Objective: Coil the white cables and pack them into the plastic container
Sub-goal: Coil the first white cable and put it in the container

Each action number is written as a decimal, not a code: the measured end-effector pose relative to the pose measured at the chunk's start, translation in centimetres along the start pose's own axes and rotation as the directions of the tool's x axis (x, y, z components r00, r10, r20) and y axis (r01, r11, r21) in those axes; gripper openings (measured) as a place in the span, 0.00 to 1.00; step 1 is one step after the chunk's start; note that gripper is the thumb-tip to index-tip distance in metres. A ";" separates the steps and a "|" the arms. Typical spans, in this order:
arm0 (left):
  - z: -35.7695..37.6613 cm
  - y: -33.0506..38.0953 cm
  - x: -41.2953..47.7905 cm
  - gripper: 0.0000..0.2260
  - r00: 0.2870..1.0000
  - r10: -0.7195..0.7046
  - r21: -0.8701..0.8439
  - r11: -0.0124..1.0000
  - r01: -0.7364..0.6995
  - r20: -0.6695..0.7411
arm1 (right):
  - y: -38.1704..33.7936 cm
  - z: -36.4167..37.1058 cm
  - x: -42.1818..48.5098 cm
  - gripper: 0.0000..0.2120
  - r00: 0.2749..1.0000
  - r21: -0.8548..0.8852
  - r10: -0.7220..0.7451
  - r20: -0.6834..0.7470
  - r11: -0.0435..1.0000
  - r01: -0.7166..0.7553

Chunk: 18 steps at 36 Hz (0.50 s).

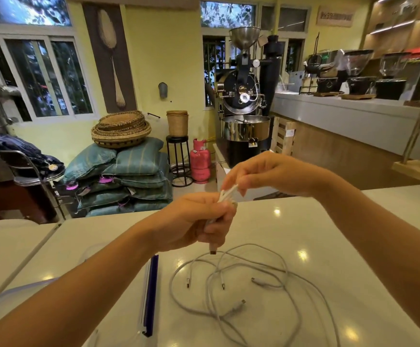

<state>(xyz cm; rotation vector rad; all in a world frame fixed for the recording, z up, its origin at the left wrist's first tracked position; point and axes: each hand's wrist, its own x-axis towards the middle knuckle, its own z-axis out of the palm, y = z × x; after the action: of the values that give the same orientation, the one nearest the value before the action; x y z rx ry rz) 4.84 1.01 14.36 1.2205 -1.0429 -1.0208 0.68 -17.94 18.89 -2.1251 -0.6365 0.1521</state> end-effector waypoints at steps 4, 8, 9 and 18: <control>-0.4 0.1 0.1 0.08 0.991 0.028 -0.130 0.991 -0.011 0.128 | 2.4 1.9 0.5 0.10 0.998 0.494 -0.052 0.018 0.869 0.036; -0.8 -0.2 0.2 0.07 0.990 0.032 -0.199 0.980 -0.004 0.138 | 3.8 3.9 0.8 0.09 0.997 0.707 -0.081 -0.020 0.704 0.071; -0.9 -0.3 0.2 0.07 0.992 0.027 -0.203 0.979 -0.001 0.126 | 3.9 4.2 0.8 0.09 0.997 0.724 -0.056 -0.045 0.687 0.072; -1.3 -0.1 0.6 0.10 0.979 -0.044 -0.134 0.991 0.018 -0.197 | 4.3 4.7 1.5 0.14 0.956 0.734 0.196 -0.218 0.679 0.028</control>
<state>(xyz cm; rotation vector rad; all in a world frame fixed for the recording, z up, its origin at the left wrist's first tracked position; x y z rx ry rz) 6.23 0.68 14.21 1.2073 -0.7906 -0.9538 2.04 -15.83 12.82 -1.3419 -0.2297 0.1247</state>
